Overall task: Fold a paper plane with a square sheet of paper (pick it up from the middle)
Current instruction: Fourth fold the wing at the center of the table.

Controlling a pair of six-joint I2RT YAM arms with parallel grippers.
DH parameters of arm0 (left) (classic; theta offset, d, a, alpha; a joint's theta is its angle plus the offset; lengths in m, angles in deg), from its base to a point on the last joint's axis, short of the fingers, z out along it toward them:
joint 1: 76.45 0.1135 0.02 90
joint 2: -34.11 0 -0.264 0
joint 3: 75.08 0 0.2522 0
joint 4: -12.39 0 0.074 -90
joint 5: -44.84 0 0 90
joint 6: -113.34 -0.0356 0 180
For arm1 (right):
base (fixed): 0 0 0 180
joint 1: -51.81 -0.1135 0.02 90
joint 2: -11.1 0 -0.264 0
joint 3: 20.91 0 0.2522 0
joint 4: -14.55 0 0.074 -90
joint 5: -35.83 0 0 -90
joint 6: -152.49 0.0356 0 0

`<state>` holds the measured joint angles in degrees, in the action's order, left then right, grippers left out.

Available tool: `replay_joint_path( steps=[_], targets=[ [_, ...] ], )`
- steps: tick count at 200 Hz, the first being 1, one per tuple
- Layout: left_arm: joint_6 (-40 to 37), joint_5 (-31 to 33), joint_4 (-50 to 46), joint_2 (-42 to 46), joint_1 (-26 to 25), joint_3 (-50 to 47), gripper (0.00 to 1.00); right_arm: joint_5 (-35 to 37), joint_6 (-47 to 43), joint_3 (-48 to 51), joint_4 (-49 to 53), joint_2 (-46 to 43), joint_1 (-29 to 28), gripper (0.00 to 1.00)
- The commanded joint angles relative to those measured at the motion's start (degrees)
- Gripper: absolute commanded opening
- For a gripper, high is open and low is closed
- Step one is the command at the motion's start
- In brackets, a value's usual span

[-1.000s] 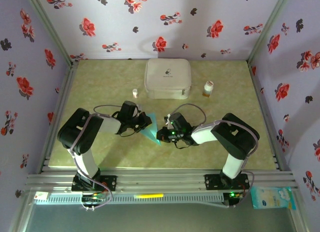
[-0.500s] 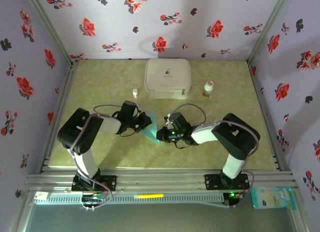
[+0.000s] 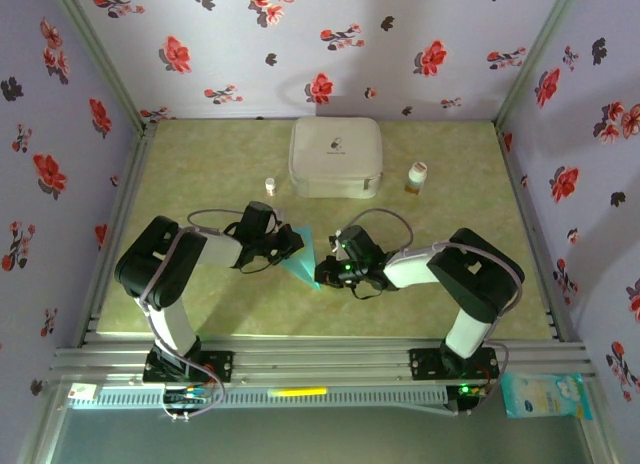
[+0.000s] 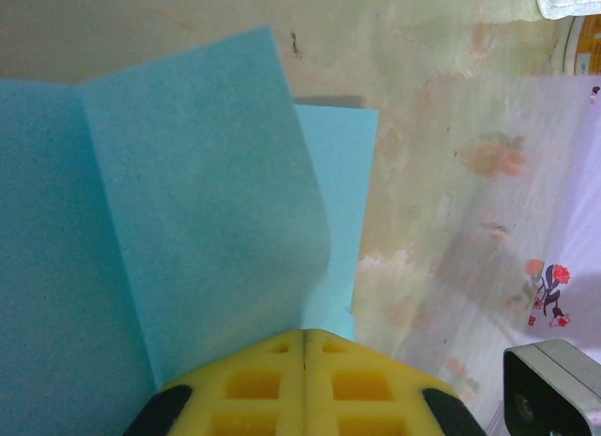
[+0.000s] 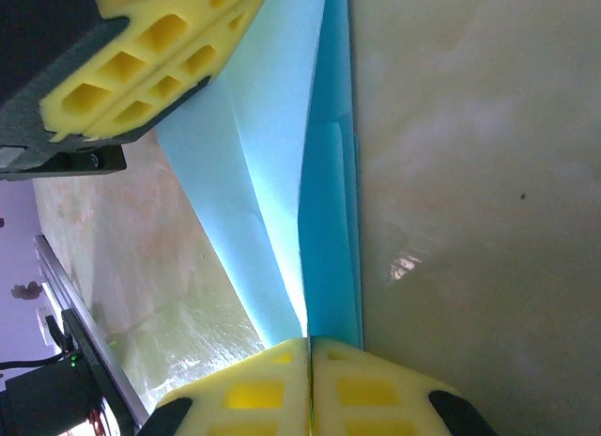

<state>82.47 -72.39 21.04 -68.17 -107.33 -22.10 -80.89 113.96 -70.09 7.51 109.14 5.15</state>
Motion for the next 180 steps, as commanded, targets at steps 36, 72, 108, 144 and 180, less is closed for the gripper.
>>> replay_joint_path(
  steps=[36, 72, 108, 144, 180],
  targets=[
    [-1.7, 2.3, -4.4, -1.2, -0.2, -1.6, 0.00, -1.8, -1.4, 1.3, 7.1, -1.2, -0.6, 0.08],
    [-1.5, 2.3, -4.2, -1.1, -0.3, -1.8, 0.00, -2.4, -2.7, 1.3, 10.0, -2.5, -0.6, 0.06],
    [-1.4, 2.5, -4.0, -1.1, -0.2, -2.0, 0.00, -2.5, -3.5, 1.3, 11.9, -3.2, -0.6, 0.07],
    [-1.3, 2.6, -4.0, -1.0, -0.1, -2.2, 0.00, -3.0, -3.7, 1.6, 12.3, -2.9, -0.6, 0.08],
    [-1.2, 2.7, -4.0, -1.1, -0.2, -2.4, 0.00, -2.8, -4.4, 1.5, 14.2, -3.1, -0.6, 0.09]
  ],
)
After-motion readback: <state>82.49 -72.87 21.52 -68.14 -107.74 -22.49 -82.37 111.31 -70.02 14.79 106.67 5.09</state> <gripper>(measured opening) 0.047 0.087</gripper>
